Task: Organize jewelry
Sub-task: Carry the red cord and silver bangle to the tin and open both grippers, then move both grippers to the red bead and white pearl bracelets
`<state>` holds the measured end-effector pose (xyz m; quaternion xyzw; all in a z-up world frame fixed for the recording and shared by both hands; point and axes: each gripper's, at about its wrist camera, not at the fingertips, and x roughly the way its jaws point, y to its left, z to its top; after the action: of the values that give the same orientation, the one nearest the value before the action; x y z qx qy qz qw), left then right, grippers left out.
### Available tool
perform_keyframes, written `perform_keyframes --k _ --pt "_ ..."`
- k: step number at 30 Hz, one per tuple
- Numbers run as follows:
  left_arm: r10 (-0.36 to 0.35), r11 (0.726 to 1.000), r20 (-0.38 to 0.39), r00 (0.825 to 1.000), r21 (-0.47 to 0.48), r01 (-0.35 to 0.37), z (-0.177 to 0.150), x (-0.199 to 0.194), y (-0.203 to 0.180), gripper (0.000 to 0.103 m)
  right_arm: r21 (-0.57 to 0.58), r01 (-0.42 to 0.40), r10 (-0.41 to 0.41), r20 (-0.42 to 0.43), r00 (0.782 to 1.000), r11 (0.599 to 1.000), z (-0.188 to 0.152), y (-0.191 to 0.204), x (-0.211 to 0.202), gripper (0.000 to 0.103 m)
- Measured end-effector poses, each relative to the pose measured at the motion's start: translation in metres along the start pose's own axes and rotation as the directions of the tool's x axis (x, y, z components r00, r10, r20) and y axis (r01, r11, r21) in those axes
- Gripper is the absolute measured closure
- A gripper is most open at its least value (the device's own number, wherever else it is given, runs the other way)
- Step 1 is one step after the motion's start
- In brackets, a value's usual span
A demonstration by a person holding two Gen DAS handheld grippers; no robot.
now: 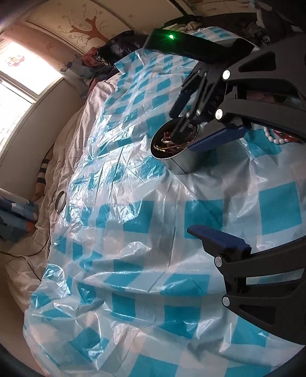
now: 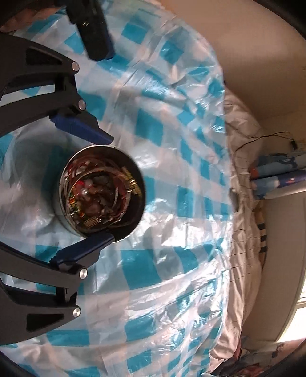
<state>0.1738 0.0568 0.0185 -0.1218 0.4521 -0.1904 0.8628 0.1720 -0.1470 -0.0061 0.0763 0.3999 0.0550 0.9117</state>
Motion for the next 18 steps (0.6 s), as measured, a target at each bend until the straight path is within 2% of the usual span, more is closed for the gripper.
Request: perform_keyframes --k 3,8,11,13,15,18 --pt "-0.002 1.000 0.000 1.000 0.001 0.002 -0.001 -0.002 -0.001 0.040 0.025 -0.007 0.007 0.018 1.000 1.000 0.002 -0.004 0.000 0.029" --pt "0.007 1.000 -0.009 1.000 0.013 -0.007 -0.007 -0.002 -0.001 0.038 -0.033 0.133 -0.134 -0.021 0.991 0.991 0.009 -0.001 0.028 0.029" --pt "0.014 1.000 -0.020 1.000 0.020 -0.013 -0.010 -0.002 0.002 0.037 -0.078 0.155 -0.161 -0.069 0.985 0.985 0.006 0.003 0.044 0.024" --pt "0.019 0.999 -0.025 1.000 0.028 -0.019 -0.011 -0.002 0.004 0.037 -0.115 0.182 -0.188 -0.053 0.981 0.977 0.006 0.009 0.041 0.024" --pt "0.022 0.999 -0.024 0.999 0.032 -0.021 -0.011 -0.004 0.005 0.037 -0.105 0.154 -0.156 -0.014 0.988 0.983 0.008 0.009 0.031 0.024" --pt "0.008 0.999 -0.034 0.999 0.053 -0.006 -0.013 -0.007 0.002 0.037 -0.024 0.071 -0.069 0.077 0.995 0.997 0.015 0.000 -0.002 0.024"
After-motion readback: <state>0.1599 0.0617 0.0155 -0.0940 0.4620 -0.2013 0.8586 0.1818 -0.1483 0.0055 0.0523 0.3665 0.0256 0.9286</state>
